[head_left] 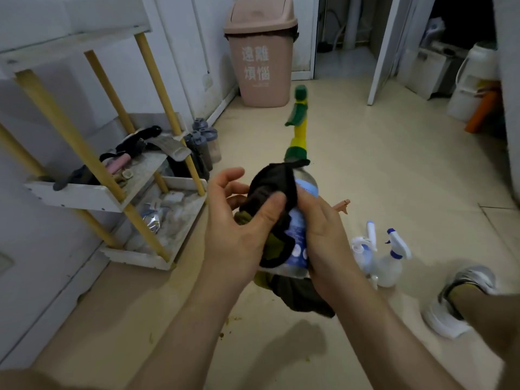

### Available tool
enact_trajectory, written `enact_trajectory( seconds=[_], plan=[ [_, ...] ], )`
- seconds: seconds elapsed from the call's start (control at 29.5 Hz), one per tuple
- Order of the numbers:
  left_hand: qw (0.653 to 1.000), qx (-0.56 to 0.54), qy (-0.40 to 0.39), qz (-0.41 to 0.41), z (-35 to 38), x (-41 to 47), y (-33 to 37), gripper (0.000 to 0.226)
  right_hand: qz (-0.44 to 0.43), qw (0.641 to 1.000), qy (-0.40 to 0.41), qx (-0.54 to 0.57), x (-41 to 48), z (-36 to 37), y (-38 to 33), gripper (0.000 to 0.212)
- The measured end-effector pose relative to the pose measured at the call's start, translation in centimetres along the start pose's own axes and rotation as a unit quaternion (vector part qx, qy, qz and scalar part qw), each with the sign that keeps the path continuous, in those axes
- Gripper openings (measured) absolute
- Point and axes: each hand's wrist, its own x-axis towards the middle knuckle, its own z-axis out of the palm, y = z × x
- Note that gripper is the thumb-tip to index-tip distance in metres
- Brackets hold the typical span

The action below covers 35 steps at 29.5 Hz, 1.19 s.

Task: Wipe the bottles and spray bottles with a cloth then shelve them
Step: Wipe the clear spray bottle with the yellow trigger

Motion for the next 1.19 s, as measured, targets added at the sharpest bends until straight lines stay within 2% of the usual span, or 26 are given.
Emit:
enact_trajectory(
  seconds=[0.07,0.14,0.17,0.2,0.24,0.27,0.3,0.41,0.47,0.51,0.54,0.61,0.68,0.75,0.81,0.88,0.95,1.02,1.08,1.19],
  plan=[
    [0.991,-0.07,-0.027,-0.115,-0.4,0.5,0.0,0.039,-0.046,0.997,-0.031,-0.044,-0.8,0.0,-0.2,0.06],
    [0.943,-0.196,-0.09,-0.253,-1.0,0.3,0.3,0.04,-0.117,0.988,-0.056,-0.078,-1.8,0.0,-0.9,0.053],
    [0.916,-0.262,-0.113,-0.282,-1.3,0.1,0.2,0.04,-0.148,0.983,-0.079,-0.079,-2.3,0.3,-1.5,0.048],
    [0.893,-0.318,-0.103,-0.301,-1.3,-0.3,0.4,0.047,-0.174,0.976,-0.105,-0.08,-2.6,0.5,-2.0,0.044],
    [0.886,-0.336,-0.074,-0.309,-1.4,-0.6,0.1,0.05,-0.194,0.969,-0.125,-0.084,-2.8,0.8,-2.4,0.043],
    [0.894,-0.326,-0.034,-0.305,-1.5,-0.7,0.1,0.045,-0.206,0.965,-0.133,-0.091,-2.7,1.0,-2.4,0.043],
    [0.905,-0.311,-0.02,-0.29,-1.6,-0.5,0.1,0.043,-0.21,0.965,-0.126,-0.097,-2.6,1.2,-2.5,0.044],
    [0.926,-0.267,-0.113,-0.241,-1.7,0.6,0.8,0.049,-0.19,0.977,-0.049,-0.088,-1.5,0.9,-2.0,0.052],
    [0.968,-0.154,-0.126,-0.151,-1.7,0.6,0.9,0.044,-0.165,0.982,0.005,-0.086,-0.5,0.5,-1.6,0.052],
    [0.985,-0.068,-0.14,-0.079,-1.5,0.3,0.5,0.04,-0.147,0.985,0.023,-0.082,-0.1,0.3,-1.3,0.05],
    [0.988,0.027,-0.152,-0.004,-1.1,-0.1,0.4,0.042,-0.121,0.989,0.034,-0.075,0.3,0.2,-1.0,0.05],
    [0.972,0.161,-0.12,0.126,-0.3,-0.8,-0.4,0.055,-0.058,0.997,0.031,-0.036,0.4,0.1,-0.5,0.059],
    [0.963,0.197,-0.091,0.16,-0.1,-0.9,-1.1,0.065,-0.012,1.0,0.014,0.025,0.0,0.0,-0.5,0.068],
    [0.984,0.121,-0.082,0.103,-0.1,-0.3,-1.1,0.068,-0.014,0.999,-0.028,0.04,-0.3,-0.2,-0.8,0.059],
    [0.999,-0.026,-0.032,0.005,-0.3,0.3,-0.7,0.062,-0.019,0.997,-0.079,0.01,-1.2,-0.1,-1.1,0.045],
    [0.968,-0.219,0.003,-0.125,-0.9,1.1,-0.4,0.052,-0.024,0.991,-0.133,-0.003,-2.0,0.2,-1.5,0.041],
    [0.927,-0.333,-0.019,-0.171,-1.8,1.2,-0.3,0.06,-0.04,0.983,-0.181,-0.009,-2.3,0.7,-1.8,0.045],
    [0.909,-0.381,-0.064,-0.154,-2.2,1.1,0.3,0.064,-0.039,0.978,-0.205,-0.016,-1.8,1.0,-2.0,0.053],
    [0.907,-0.388,-0.081,-0.14,-2.2,0.8,0.6,0.064,0.016,0.974,-0.22,0.041,-1.4,1.0,-1.8,0.062],
    [0.932,-0.321,-0.059,-0.157,-2.2,1.2,0.2,0.059,0.106,0.959,-0.241,0.107,-1.7,0.9,-1.3,0.071]
  ],
)
